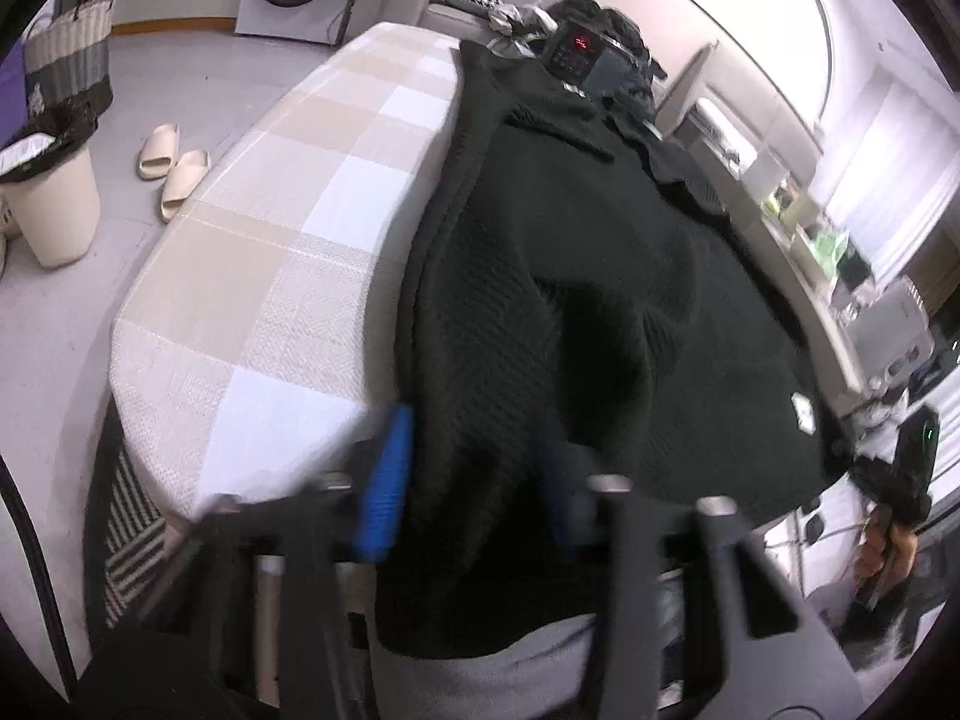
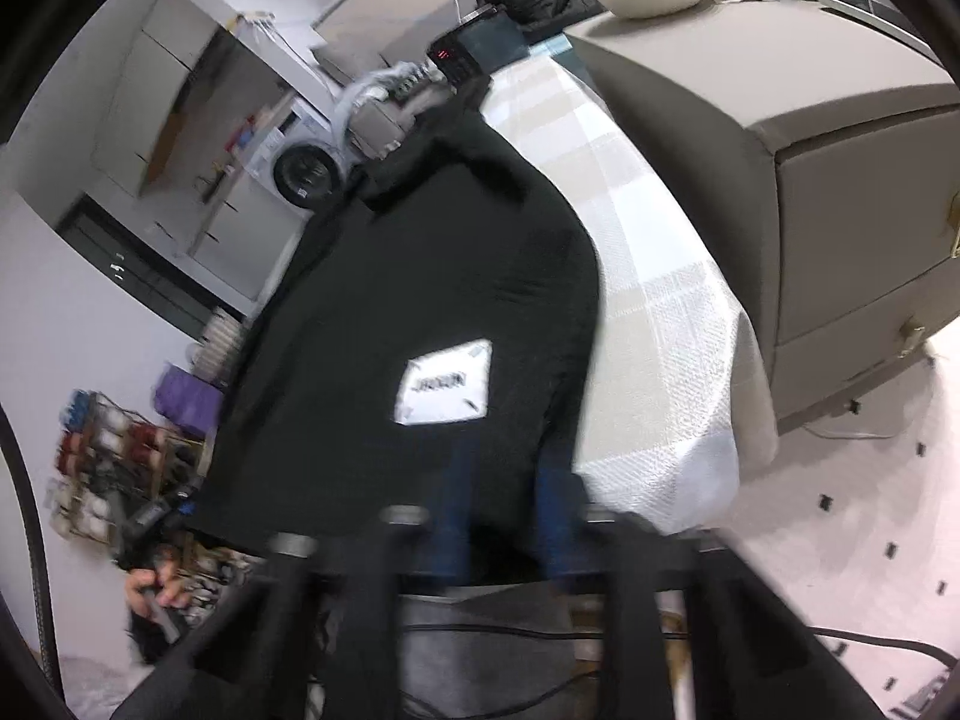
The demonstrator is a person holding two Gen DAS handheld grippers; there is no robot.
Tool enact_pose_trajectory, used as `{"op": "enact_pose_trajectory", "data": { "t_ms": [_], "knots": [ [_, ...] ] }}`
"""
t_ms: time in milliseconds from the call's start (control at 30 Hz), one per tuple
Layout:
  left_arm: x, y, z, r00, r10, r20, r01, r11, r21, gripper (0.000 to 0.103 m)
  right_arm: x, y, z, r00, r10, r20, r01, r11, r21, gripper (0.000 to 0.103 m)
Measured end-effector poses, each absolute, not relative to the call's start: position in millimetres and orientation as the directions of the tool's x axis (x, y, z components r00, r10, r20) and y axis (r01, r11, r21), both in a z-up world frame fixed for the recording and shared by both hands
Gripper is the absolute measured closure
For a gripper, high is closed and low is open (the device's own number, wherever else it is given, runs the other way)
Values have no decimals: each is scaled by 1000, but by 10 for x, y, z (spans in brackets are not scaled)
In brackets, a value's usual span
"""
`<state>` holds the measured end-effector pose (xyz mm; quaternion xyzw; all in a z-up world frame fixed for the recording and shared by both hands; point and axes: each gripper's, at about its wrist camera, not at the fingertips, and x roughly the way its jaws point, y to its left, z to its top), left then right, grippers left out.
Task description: Fold small clothes
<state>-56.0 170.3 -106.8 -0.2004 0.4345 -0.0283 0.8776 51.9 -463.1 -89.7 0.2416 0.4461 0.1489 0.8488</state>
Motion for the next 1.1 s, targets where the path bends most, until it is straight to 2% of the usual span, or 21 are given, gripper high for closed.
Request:
{"op": "enact_pose_trajectory", "data": {
  "t_ms": [133, 433, 467, 533, 600, 633, 767, 833, 867, 900, 967, 1000, 1033, 1100],
  "knots": [
    [-617, 1728, -1088, 609, -199, -768, -141, 925, -352, 98, 488, -4685, -900, 555, 465, -689, -27, 839, 544, 96],
    [-947, 1743, -1101, 564, -255, -785, -123, 915, -385, 99, 186, -4911, -864, 520, 447, -728, -31, 861, 507, 96],
    [-978, 1765, -1100, 557, -253, -791, -129, 914, -384, 98, 173, -4913, -849, 520, 443, -730, -38, 866, 498, 96],
    [-1002, 1810, -1122, 534, -248, -808, -159, 909, -384, 81, 180, -4920, -835, 515, 450, -730, -43, 864, 502, 92],
    [-1039, 1884, -1170, 526, -268, -807, -185, 890, -416, 66, 162, -4945, -853, 506, 459, -730, -43, 859, 510, 81],
    [-1072, 1915, -1198, 525, -279, -805, -190, 883, -429, 62, 151, -4957, -868, 504, 459, -731, -41, 858, 511, 79],
    [-1093, 1941, -1332, 495, -333, -802, -186, 862, -472, 55, 138, -4998, -935, 493, 480, -726, -30, 843, 537, 76],
    [-1096, 1931, -1424, 478, -361, -801, -181, 852, -492, 53, 142, -4998, -949, 490, 493, -719, -27, 833, 553, 69],
    [-1067, 1895, -1447, 474, -369, -799, -180, 848, -498, 53, 145, -5004, -960, 489, 510, -708, -33, 822, 569, 62],
    [-1070, 1884, -1475, 469, -394, -790, -171, 838, -519, 53, 142, -5005, -952, 493, 520, -697, -40, 814, 579, 61],
    [-1075, 1849, -1505, 466, -432, -772, -145, 824, -548, 65, 151, -5002, -955, 497, 544, -676, -53, 797, 602, 61],
    [-1095, 1821, -1491, 467, -446, -763, -119, 824, -554, 81, 160, -4995, -959, 497, 550, -672, -58, 793, 607, 61],
    [-1121, 1790, -1458, 473, -445, -760, -88, 835, -543, 88, 166, -4986, -960, 497, 552, -669, -61, 792, 608, 61],
    [-1157, 1760, -1400, 484, -472, -737, -38, 830, -557, 93, 156, -4963, -952, 497, 560, -663, -73, 788, 611, 61]
  ]
}}
